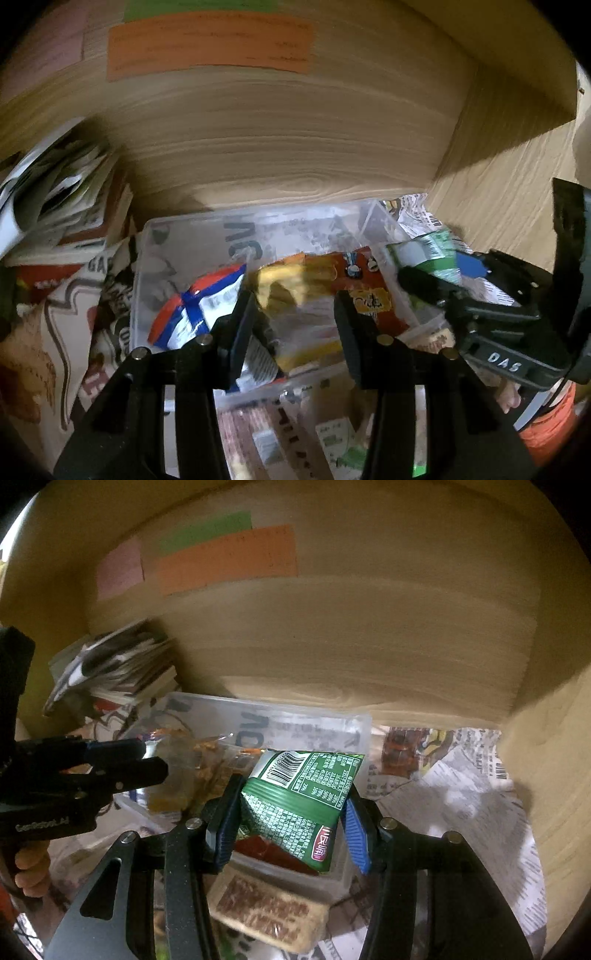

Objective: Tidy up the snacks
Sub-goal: 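Drop the yellow packet into the clear box with the left gripper while the right drops the green packet, then grasp the brown wafer bar with the left gripper and lift it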

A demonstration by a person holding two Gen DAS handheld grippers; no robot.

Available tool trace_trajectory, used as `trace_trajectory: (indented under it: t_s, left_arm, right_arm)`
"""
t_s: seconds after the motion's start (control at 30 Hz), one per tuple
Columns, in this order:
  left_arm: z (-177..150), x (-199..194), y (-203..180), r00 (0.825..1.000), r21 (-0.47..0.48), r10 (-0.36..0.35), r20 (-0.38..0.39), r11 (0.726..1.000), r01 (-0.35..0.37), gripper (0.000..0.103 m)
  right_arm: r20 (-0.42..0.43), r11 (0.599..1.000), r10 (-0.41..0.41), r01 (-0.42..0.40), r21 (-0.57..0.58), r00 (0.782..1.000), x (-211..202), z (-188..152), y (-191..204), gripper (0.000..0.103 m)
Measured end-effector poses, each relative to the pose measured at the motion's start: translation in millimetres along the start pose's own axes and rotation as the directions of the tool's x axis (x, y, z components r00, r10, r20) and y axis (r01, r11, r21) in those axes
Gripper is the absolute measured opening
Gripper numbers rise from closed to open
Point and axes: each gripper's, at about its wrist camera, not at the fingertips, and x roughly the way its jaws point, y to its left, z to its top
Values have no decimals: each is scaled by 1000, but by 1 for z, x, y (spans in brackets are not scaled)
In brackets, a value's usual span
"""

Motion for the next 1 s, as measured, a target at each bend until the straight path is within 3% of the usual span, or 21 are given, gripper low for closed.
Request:
trace_trajectory:
  t_s: [0.13,0.23,0.33,0.67,1.0]
  left_arm:
    - [3,7,3,1000,-19,2,-22,1000,-3,44]
    - [2,2,8,1000,-40,0,-20,999,-1,45]
    - [-1,-8,12,1000,-48,14,-8,999,-14,58]
    - [-26,-43,15,998,-46,55,19,997,-54,69]
    - [-71,-36,29,994,-84,78,-78,993,-85,70]
  right_arm:
    - [-39,1000,18,-17,13,999,16,1,-2,50]
    - [-57,1000,14,-13,17,998,21,0,-3,58]
    - [-41,1000,-2,2,2,999,15,0,-1,67]
    - [29,1000,19,-18,-17,999,-26,-5,11,73]
    - [-8,1000,-6,6,1,1000,-33,-36,12,78]
